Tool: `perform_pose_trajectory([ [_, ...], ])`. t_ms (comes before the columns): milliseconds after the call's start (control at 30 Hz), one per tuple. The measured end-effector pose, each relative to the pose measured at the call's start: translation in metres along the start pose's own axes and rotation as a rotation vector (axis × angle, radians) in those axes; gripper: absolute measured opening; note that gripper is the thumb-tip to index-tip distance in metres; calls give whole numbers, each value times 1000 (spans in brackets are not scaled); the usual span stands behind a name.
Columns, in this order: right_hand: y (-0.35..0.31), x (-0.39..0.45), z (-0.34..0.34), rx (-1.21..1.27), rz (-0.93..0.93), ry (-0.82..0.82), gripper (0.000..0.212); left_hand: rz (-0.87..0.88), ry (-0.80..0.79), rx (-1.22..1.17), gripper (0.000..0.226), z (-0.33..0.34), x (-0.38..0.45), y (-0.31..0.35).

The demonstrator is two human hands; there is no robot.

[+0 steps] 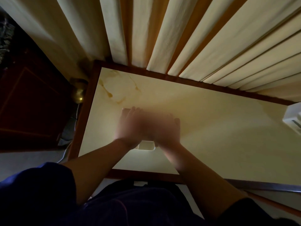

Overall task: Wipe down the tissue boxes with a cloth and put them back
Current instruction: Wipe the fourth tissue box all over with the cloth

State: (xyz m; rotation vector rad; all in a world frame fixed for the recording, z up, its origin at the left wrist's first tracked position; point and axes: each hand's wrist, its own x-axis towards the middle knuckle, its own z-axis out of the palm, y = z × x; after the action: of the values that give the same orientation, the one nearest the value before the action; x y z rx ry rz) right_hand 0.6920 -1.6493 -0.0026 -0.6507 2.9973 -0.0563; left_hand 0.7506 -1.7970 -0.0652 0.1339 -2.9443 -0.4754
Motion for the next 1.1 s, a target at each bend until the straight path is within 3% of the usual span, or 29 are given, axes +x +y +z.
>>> perform_pose_trajectory([
  [300, 6, -56, 9, 29, -94, -69, 23, -21, -8, 5, 57, 2, 0, 0],
  [600, -5, 8, -3, -18, 13, -91, 4, -16, 31, -9, 54, 0, 1, 0],
  [733, -8, 41, -16, -46, 27, -161, 24, -20, 52, -8, 54, 1, 1, 1],
  [833, -7, 39, -11, -19, 38, -132, 25, -18, 53, -5, 55, 1, 1, 0],
  [967, -2, 8, 3, -8, 19, -42, 9, -15, 55, 0, 55, 3, 1, -1],
  [1033, 0, -13, 7, -6, -9, -25, 21, -18, 49, 3, 55, 4, 2, -1],
  [1100, 3, -34, 9, 17, -43, -37, 19, -23, 51, 0, 56, 5, 1, 0],
])
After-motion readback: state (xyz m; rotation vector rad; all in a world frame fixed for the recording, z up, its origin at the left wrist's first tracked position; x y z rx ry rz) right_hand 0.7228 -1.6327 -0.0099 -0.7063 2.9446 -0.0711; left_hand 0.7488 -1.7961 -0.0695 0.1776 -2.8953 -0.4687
